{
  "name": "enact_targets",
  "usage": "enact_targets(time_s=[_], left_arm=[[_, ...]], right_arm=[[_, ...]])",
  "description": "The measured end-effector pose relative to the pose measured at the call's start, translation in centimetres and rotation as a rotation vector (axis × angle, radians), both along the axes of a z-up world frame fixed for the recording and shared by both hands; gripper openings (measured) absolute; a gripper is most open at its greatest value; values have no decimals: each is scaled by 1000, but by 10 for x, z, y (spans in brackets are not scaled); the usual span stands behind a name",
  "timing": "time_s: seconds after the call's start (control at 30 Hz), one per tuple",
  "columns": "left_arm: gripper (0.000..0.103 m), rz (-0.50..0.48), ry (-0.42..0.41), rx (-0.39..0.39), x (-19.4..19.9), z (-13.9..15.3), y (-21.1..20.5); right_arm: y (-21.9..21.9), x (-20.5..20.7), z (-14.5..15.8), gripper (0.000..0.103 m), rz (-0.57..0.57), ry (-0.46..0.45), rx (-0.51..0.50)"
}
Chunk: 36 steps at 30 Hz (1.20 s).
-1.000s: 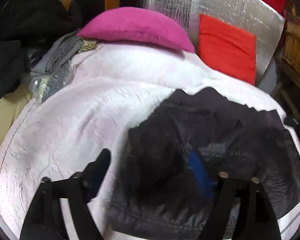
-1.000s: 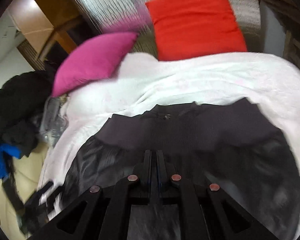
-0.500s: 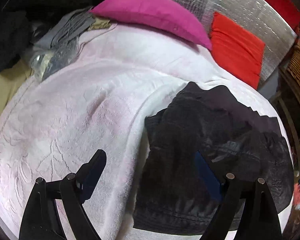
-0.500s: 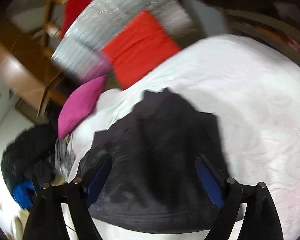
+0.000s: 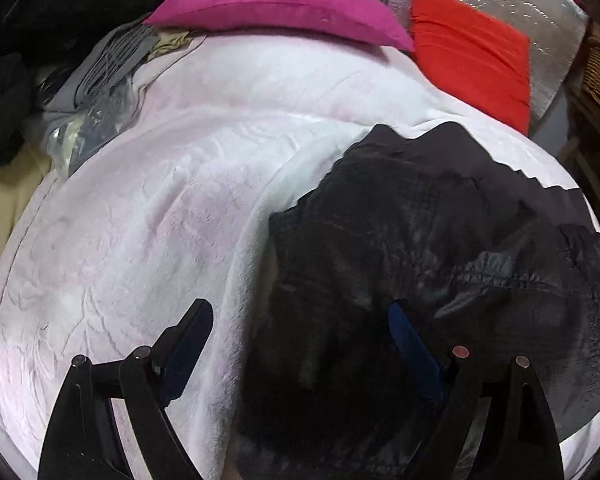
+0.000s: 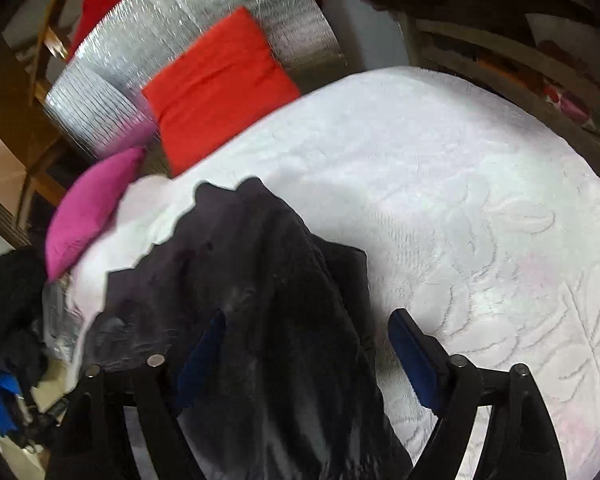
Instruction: Fold large clothes
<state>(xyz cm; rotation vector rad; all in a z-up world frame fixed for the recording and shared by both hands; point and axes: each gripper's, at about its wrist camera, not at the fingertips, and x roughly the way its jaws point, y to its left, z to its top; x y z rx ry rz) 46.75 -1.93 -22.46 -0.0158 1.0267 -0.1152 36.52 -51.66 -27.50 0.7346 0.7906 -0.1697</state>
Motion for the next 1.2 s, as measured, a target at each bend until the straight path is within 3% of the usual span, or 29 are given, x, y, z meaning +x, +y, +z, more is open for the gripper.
enact_targets(time_s=[0.07, 0.1, 0.17, 0.27, 0.33, 0.4, 0.53, 0.6, 0.63, 0.67, 0.7, 0.77, 0.87, 1.07, 1.2], left_arm=[[58, -24, -8, -42, 0, -1, -4], [57, -27, -13, -41, 2, -1, -7], [40, -38, -40, -16, 2, -2, -13], [22, -11, -74, -23, 2, 5, -11], [20, 7, -97, -64, 3, 11, -5], [20, 27, -112, -68, 5, 12, -3], [37, 49, -55, -30, 11, -1, -4], [50, 51, -42, -38, 10, 5, 0], [67, 47, -39, -64, 9, 10, 5], [77, 50, -41, -87, 7, 13, 9], [78, 68, -57, -122, 5, 19, 16], [80, 90, -73, -163, 3, 27, 26], [88, 95, -55, -247, 7, 29, 42], [89, 89, 186, -451, 29, -13, 59], [89, 36, 200, -483, 32, -19, 52]], right_arm=[[11, 11, -2, 37, 34, 26, -27], [21, 19, -1, 32, 46, 70, -92], [36, 23, 2, 15, 66, 85, -190], [38, 15, 14, 11, 17, 55, -248], [32, 7, 26, 10, -32, 3, -250], [29, 5, 24, 10, -46, -2, -250], [25, 18, -25, 11, -48, 102, -188], [20, 13, -15, 15, -40, 70, -129], [15, 10, -9, 16, -34, 42, -87], [9, 4, -3, 20, -26, 0, -25], [1, -3, 2, 27, -19, -37, 34], [-13, -17, 5, 90, -17, -91, 116], [-36, -38, 8, 94, -56, -209, 208], [-55, -40, -24, 94, 85, -147, 336], [-67, -36, -50, 94, 136, -126, 432]])
